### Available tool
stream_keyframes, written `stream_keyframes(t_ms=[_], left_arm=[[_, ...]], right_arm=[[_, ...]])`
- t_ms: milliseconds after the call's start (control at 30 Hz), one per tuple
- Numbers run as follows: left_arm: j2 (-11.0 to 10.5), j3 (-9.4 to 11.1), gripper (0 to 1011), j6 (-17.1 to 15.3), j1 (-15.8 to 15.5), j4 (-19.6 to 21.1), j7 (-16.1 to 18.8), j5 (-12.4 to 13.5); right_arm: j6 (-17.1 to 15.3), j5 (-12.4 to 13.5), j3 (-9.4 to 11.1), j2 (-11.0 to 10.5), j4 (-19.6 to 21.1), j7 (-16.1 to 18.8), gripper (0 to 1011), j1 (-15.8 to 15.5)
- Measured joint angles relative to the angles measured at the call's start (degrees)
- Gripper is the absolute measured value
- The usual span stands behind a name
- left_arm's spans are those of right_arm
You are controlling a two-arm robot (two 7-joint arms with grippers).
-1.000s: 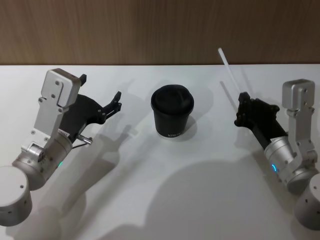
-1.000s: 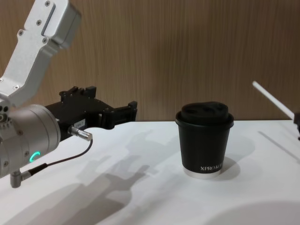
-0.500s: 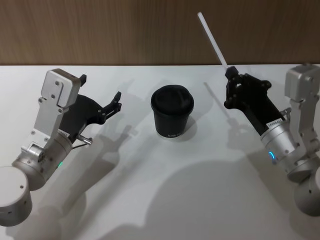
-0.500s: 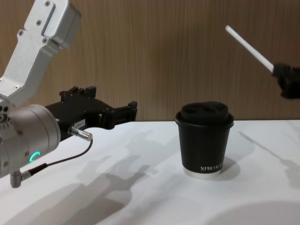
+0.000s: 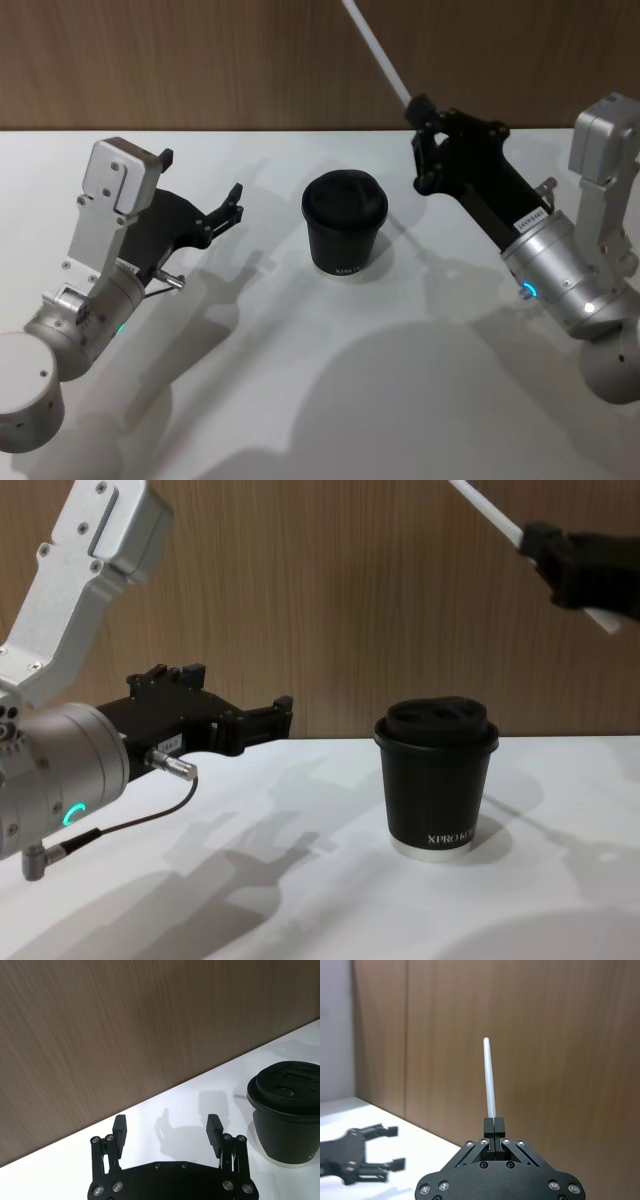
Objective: Pick up the straw with one hand, pass it to the other hand, and insert it into the cup.
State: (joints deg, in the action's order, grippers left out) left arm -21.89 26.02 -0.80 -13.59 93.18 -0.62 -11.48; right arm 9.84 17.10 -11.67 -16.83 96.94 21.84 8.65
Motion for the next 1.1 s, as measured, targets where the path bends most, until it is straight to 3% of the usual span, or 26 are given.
stream_keyframes(t_ms=[433,1100], left_arm=[[0.0,0.0,1003,0.0,0.0,0.0,0.0,0.0],[-0.1,-0.1,1003,0.1,0.0,0.1,-0.7,-0.3]], right_arm=[[0.4,3.2,-2.9,-0.2,2.9,4.0,5,0.6],[0.6,4.4,-4.5,-0.3,4.3,5.3,5,0.6]])
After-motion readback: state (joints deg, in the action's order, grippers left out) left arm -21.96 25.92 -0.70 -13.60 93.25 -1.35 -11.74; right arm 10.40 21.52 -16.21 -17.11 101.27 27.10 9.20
